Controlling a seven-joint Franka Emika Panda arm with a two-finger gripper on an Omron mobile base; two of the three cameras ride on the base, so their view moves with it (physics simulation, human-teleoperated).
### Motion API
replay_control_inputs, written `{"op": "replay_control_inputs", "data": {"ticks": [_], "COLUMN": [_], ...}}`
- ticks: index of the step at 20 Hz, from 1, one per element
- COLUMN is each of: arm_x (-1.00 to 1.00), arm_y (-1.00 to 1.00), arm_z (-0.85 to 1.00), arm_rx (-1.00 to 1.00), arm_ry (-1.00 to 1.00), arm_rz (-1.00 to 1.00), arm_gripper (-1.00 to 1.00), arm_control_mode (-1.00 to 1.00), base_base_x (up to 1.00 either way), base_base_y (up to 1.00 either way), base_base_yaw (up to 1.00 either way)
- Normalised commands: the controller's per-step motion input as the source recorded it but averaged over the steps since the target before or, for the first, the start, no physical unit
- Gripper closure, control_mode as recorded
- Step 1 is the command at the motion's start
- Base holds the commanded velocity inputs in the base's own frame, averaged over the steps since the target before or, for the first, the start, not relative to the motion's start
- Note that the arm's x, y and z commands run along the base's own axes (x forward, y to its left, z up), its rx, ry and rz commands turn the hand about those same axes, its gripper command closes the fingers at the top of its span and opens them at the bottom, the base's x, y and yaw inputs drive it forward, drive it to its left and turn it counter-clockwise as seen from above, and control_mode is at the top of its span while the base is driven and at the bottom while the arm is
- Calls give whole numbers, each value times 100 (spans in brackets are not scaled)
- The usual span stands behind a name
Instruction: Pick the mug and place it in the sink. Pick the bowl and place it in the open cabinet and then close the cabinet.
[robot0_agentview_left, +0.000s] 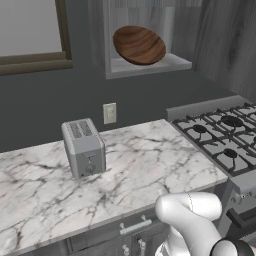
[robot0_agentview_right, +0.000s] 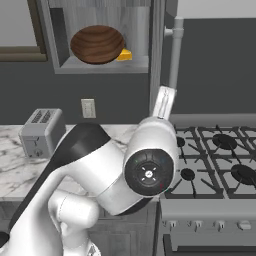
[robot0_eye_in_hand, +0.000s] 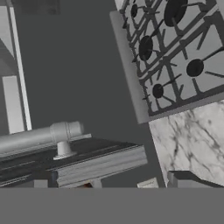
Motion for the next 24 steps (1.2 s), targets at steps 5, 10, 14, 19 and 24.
{"op": "replay_control_inputs", "data": {"ticks": [5,10,14,19,24], "arm_x": [37,24,20,22,4], "arm_y": [-10,-22,-18,-1,0], "arm_z": [-5,-6,-7,-3,-1], "arm_rx": [0,0,0,0,0], "arm_ry": [-5,-5,-6,-6,-6], "arm_rz": [1,1,2,3,9], "arm_gripper": [-100,-100,-100,-100,-100], "arm_control_mode": [-100,-100,-100,-100,-100], "base_base_x": [0,0,0,0,0], "base_base_y": [0,0,0,0,0], "base_base_yaw": [0,0,0,0,0]}}
